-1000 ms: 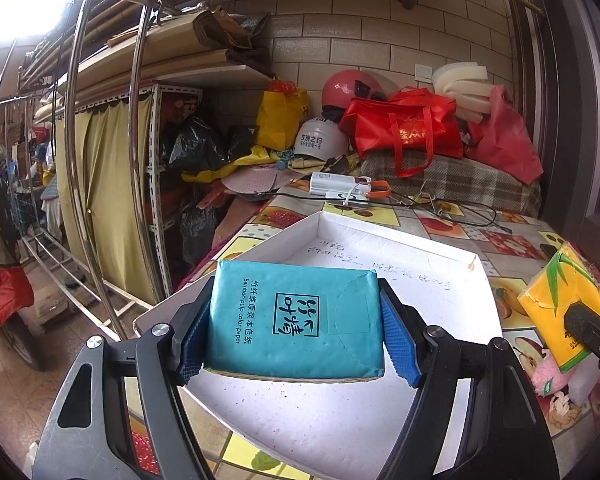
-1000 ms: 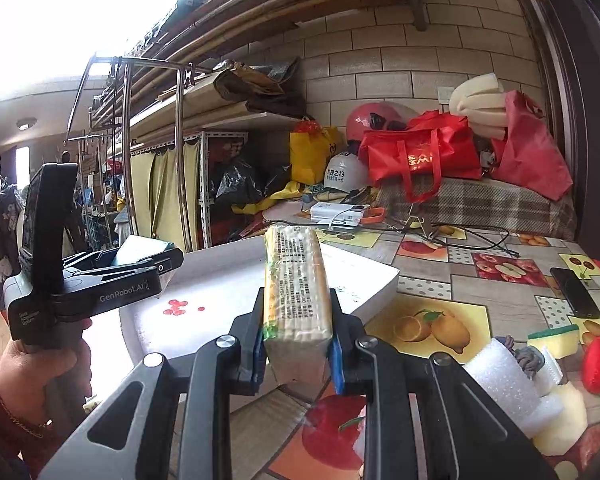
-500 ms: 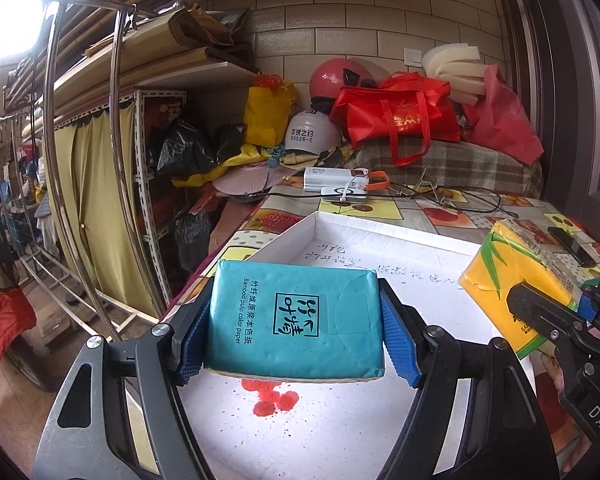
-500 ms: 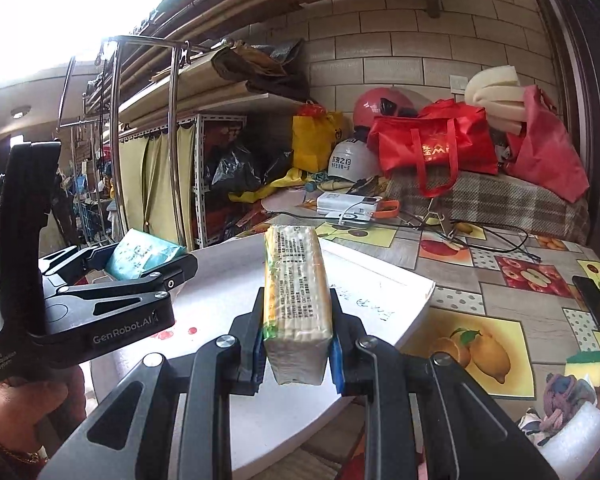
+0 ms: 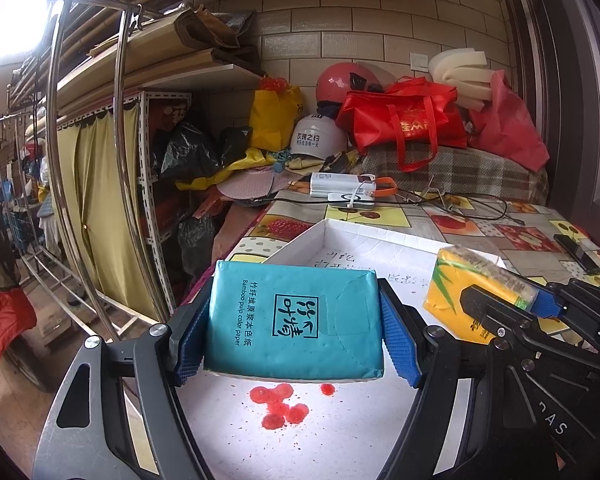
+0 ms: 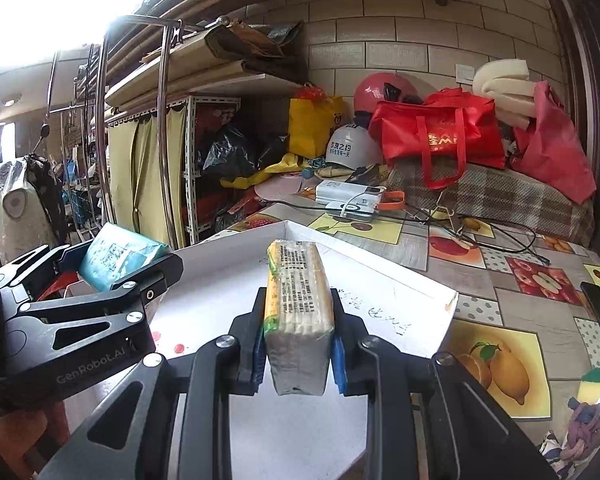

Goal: Organize soft objects
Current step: 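Lower the tissue pack and juice carton into the white box and open both grippers, then move both grippers back from the white box to the pile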

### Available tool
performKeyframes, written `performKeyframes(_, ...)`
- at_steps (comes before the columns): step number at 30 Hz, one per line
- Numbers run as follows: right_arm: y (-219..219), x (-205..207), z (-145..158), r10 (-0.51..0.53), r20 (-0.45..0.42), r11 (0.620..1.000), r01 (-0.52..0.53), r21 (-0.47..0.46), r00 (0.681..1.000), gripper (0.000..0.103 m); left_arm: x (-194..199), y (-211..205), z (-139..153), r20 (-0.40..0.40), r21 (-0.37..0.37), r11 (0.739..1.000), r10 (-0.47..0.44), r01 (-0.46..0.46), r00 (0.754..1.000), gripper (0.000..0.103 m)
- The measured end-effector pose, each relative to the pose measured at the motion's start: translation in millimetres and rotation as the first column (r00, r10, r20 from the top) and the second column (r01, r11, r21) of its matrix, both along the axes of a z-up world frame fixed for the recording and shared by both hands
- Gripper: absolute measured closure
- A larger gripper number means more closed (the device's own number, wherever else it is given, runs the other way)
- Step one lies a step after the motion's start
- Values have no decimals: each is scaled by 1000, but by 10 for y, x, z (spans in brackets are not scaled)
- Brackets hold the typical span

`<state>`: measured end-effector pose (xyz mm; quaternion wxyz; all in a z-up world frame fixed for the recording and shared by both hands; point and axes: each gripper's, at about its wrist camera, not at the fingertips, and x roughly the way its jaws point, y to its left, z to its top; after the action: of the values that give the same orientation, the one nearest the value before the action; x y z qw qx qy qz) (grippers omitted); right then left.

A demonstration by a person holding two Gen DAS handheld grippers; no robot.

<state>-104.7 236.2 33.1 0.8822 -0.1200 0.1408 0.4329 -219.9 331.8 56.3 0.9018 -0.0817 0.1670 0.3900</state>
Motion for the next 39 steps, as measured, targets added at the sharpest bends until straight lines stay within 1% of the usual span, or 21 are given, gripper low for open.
performKeyframes(1,-10,-7,1,-5,5,1000,5,0,1000,46,-18,-4,6,4,6,1000,21,-21,1000,25)
performKeyframes(2,-36,-4,7,-24,8,1000,24,11,1000,37,-38,17,13,14,2,999,44,-44,999,23)
performKeyframes(3,-67,19,10,-31,-2,999,31,21,1000,21,-67,50,10,27,-14,999,52,-51,998,15)
performKeyframes(4,-84,46,18,-33,-14,999,33,30,999,17,-86,85,5,33,-30,998,62,-61,998,9)
performKeyframes(5,-103,53,20,-33,-19,999,34,37,999,17,-104,118,1,38,-44,996,76,-74,996,0)
performKeyframes(6,-101,54,31,-35,-16,999,36,40,999,17,-119,136,1,47,-53,996,80,-78,996,0)
performKeyframes(8,-89,5,37,-32,9,999,32,36,999,11,-152,132,7,60,-47,995,95,-92,994,0)
performKeyframes(9,-81,-26,44,-30,26,999,29,35,999,2,-171,120,13,66,-37,993,113,-110,991,0)
performKeyframes(10,-86,-54,51,-26,40,999,24,37,999,0,-182,107,16,73,-29,993,118,-116,990,0)
performKeyframes(12,-90,-96,59,-21,66,999,18,44,998,0,-198,87,17,79,-20,992,125,-124,989,0)
performKeyframes(16,-98,-101,75,-21,82,998,16,58,996,0,-222,78,15,90,-9,991,132,-131,987,0)
performKeyframes(18,-130,-118,85,-24,95,997,17,80,995,0,-240,69,14,97,-4,990,143,-143,985,0)
performKeyframes(20,-165,-149,87,-31,107,995,21,93,994,0,-267,66,10,105,-10,988,157,-157,982,0)
performKeyframes(26,-299,-247,74,-18,102,994,7,109,995,0,-374,65,-12,132,-37,981,195,-192,972,0)
performKeyframes(33,-491,-326,62,3,96,992,-15,126,995,0,-326,-126,-12,99,16,985,172,-175,980,0)
performKeyframes(39,-738,-403,60,8,130,991,-25,132,992,0,-370,-238,-25,99,-4,984,177,-177,979,0)
